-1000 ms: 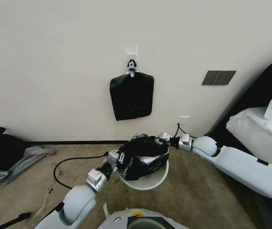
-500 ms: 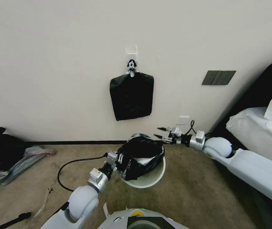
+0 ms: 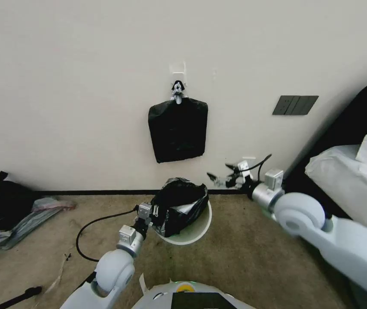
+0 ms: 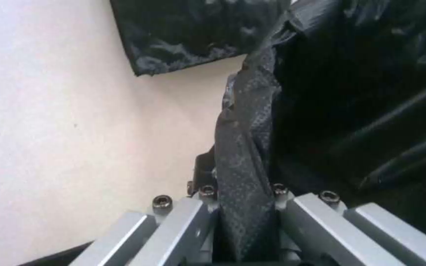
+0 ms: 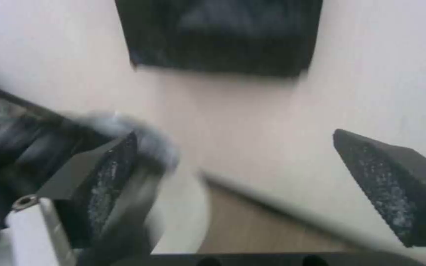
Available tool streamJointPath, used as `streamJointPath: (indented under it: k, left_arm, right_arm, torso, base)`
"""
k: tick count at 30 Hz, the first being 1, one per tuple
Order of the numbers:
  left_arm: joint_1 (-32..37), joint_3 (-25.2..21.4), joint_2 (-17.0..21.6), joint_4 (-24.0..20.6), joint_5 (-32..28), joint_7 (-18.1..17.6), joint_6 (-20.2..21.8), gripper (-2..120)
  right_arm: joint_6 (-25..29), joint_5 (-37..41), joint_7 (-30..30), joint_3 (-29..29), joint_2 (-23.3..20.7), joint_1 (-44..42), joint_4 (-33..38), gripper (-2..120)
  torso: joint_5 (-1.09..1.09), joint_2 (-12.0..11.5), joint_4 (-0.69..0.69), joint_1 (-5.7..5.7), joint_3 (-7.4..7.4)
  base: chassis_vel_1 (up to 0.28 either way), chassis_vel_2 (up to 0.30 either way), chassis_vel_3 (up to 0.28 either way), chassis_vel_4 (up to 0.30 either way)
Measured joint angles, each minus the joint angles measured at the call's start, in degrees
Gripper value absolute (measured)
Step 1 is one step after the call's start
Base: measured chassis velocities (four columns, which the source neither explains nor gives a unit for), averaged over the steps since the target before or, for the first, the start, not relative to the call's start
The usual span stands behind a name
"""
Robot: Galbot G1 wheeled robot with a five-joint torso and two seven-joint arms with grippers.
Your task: Place a trash bag onto the trash bin.
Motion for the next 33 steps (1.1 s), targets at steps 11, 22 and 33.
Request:
streamJointPath:
  k: [11,22,33]
  left_arm:
    - [0.16,0.17,-0.69,0.86,-0.3,-0.3,0.0,1]
    - [0.38,0.31,-0.32,0.02,-0.25,-0.11,0.08,1]
    - [-0.06,0.37,0.24,0.17,-0.43,-0.12,0.09,1]
  right_arm:
    - [-4.85,13.51,6.77,7.47,6.42,-10.62,7.36,100]
    - [-4.47,14.73,6.4,4.58,8.58,-8.23,4.26,78]
    - [-4.38,14.63,5.15,4.1,7.69,-7.76,4.19,37]
  torso:
    - [-0.02,0.0,0.0,0.0,0.0]
    - [-0.02,0.0,0.01,0.0,0.01]
    - [-0.02,0.0,0.0,0.0,0.0]
  base:
    - [0.0,0.0,0.0,0.0]
    - [0.0,0.0,0.0,0.0]
    - [0.0,0.0,0.0,0.0]
